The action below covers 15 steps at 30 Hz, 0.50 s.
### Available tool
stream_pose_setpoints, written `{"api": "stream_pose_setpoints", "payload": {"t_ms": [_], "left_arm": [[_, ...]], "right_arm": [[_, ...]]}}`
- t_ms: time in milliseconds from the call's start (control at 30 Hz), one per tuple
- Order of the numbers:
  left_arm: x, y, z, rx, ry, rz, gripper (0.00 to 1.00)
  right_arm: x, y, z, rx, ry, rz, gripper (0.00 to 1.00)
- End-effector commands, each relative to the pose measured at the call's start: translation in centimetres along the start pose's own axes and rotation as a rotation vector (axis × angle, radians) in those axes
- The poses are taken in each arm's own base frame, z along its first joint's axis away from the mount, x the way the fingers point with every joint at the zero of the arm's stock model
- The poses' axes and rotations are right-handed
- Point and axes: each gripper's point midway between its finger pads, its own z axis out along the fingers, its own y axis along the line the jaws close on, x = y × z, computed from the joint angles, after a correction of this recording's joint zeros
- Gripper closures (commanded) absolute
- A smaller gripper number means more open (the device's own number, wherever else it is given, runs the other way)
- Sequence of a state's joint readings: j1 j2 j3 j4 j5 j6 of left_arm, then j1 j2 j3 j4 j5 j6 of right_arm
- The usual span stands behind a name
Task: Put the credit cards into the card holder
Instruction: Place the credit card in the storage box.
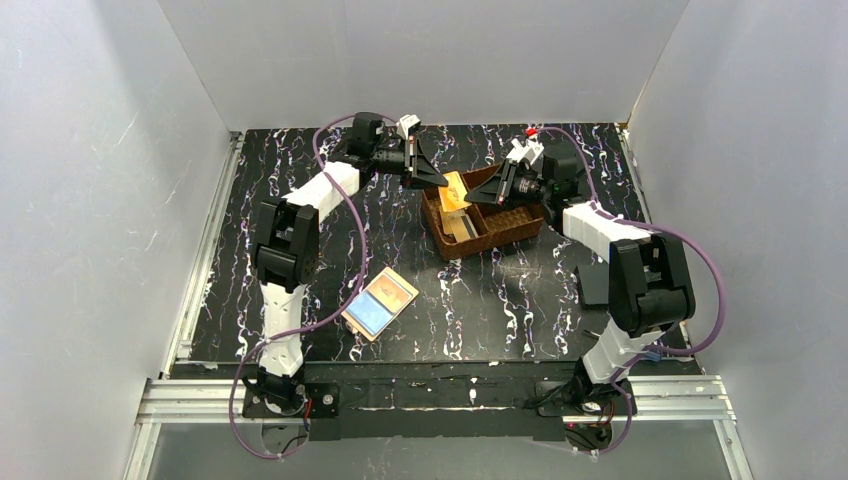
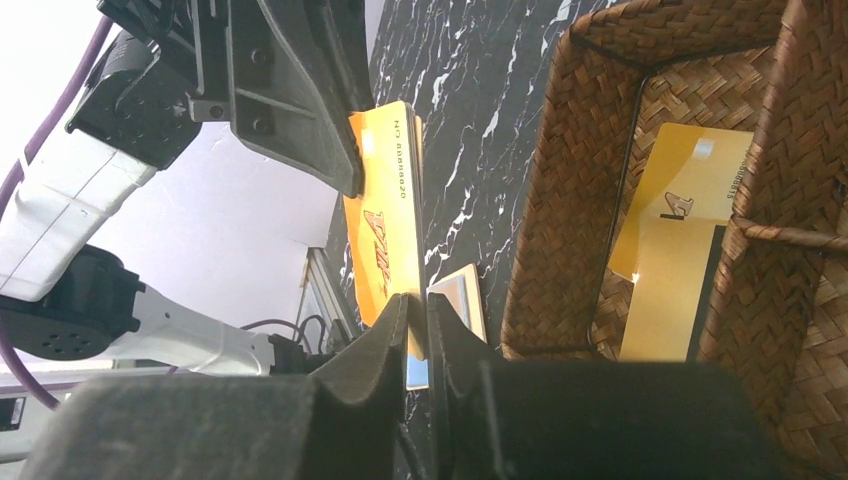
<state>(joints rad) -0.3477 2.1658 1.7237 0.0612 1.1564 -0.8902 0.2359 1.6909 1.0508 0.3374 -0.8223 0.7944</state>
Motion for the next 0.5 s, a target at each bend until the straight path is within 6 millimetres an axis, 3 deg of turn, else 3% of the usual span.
{"api": "stream_pose_setpoints", "payload": {"t_ms": [0, 133, 367, 400, 467], "left_arm": [[1.3, -4.2, -1.5, 0.068, 0.036, 0.081, 1.00], [1.8, -3.3, -1.9, 0.063, 0.047, 0.047, 1.00], [2.4, -3.0, -2.0, 0.072, 0.069, 0.021, 1.00], [2.4, -3.2, -2.1, 0.074, 0.069, 0.027, 1.00], [2.4, -3.4, -2.1, 0.075, 0.066, 0.037, 1.00]], "right_arm": [[-1.5, 0.4, -0.1, 0.006, -0.023, -0.040, 0.87], [-2.3, -0.7, -0.6, 0.036, -0.042, -0.021, 0.98], [-3.1, -1.1, 0.0, 0.027, -0.033, -0.028, 0.99], [-3.1, -1.1, 0.1, 0.022, -0.027, -0.029, 0.96], [-2.9, -1.3, 0.2, 0.020, -0.017, -0.030, 0.79]]}}
